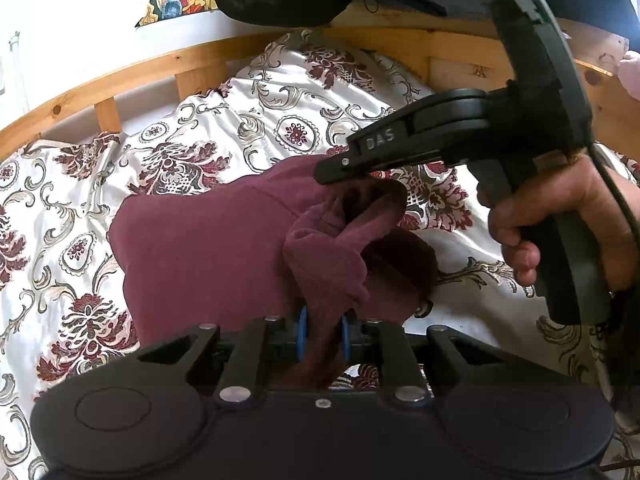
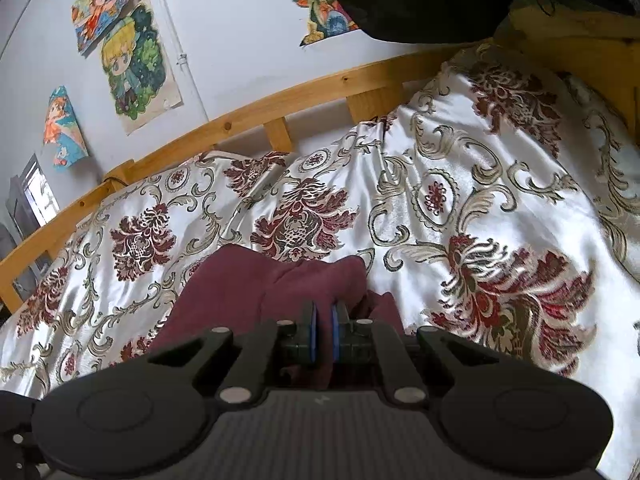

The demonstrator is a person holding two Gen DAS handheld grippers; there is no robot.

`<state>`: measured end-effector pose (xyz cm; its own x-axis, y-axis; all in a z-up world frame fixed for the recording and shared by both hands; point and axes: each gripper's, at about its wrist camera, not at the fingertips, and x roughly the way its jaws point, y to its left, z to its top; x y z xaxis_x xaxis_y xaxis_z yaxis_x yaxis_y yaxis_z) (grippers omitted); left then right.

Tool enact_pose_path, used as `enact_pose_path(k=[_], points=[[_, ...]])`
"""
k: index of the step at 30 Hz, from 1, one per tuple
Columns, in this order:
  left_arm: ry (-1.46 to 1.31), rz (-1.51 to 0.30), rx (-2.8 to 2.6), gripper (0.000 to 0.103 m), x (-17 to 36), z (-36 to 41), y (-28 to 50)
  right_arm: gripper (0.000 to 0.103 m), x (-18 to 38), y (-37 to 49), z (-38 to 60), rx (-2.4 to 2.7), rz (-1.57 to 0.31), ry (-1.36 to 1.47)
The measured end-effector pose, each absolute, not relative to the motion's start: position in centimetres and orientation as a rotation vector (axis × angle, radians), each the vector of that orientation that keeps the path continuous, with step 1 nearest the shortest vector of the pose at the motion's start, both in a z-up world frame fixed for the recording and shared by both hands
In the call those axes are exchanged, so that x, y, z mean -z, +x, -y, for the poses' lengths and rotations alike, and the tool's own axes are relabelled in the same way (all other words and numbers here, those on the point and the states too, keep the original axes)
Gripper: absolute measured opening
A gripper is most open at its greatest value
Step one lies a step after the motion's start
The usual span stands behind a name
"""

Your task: Fold small clothes

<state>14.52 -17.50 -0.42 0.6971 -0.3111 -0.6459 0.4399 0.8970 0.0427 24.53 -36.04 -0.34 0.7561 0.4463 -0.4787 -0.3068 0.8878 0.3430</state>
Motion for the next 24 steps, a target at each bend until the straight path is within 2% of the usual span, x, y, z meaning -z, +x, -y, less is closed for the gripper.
enact_pose_path(k=[10,19,22,24], points=[[0.132,-0.677,0.420,0.018,0.7,17.0,14.5,0.009,1.0,24.3,36.8,-0.393,-0.604,0.254],[0.183,-0.670,0.440,0.018,1.0,17.7,14.0,0.007,1.0,23.4,36.7,-0.363,-0.647,0.180],[0.187,-0.675,0.440,0.021,1.1,17.8,13.9,0.007,1.5,23.7,36.8,-0.358,-0.653,0.184],[0.177,-0.677,0.442,0.028,0.9,17.6,13.8,0.007,1.8,23.8,36.9,-0.358,-0.655,0.191]])
